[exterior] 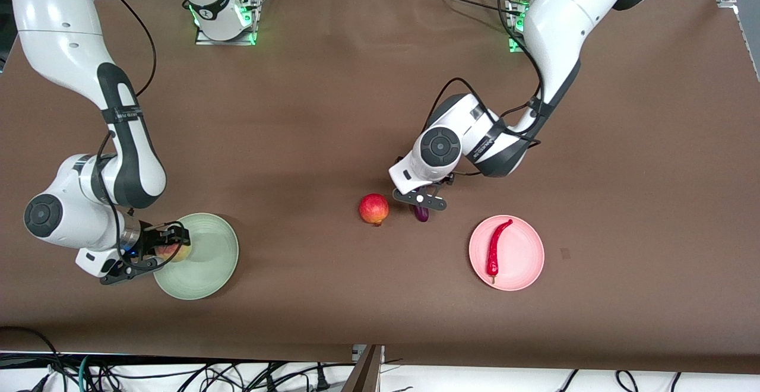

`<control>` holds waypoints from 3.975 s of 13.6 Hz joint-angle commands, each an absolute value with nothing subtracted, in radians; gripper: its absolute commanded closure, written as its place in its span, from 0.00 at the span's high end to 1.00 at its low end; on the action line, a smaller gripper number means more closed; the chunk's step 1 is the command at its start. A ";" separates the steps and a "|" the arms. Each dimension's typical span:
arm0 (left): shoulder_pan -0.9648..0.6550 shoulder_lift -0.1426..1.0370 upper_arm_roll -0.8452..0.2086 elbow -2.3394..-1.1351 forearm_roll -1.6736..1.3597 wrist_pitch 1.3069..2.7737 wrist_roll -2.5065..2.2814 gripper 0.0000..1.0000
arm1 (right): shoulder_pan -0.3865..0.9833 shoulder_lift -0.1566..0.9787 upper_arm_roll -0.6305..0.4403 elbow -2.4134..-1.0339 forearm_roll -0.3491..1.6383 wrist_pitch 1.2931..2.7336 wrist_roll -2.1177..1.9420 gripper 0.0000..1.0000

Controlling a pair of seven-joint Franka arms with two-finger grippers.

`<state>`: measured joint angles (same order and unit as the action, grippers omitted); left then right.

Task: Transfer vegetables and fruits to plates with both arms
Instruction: 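Release the peach with the right gripper while the left gripper grasps the eggplant, then grasp the pomegranate with the right gripper while the left gripper places the eggplant, then carry the pomegranate to the green plate while the left gripper withdraws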

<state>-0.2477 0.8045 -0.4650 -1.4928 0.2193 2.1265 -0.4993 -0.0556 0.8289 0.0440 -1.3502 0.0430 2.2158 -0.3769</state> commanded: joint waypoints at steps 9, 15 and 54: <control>-0.161 0.752 -0.451 -1.572 0.244 2.183 -0.495 0.00 | -0.051 0.770 0.164 -1.342 0.045 2.157 -0.257 1.00; 0.015 0.721 -0.416 -1.485 0.284 2.131 -0.290 0.02 | 0.091 0.770 0.318 -1.330 0.031 2.140 0.238 1.00; -0.003 -0.066 -0.080 -1.723 0.008 1.611 -0.091 1.00 | 0.043 0.822 0.078 -1.290 -0.005 2.063 -0.268 0.21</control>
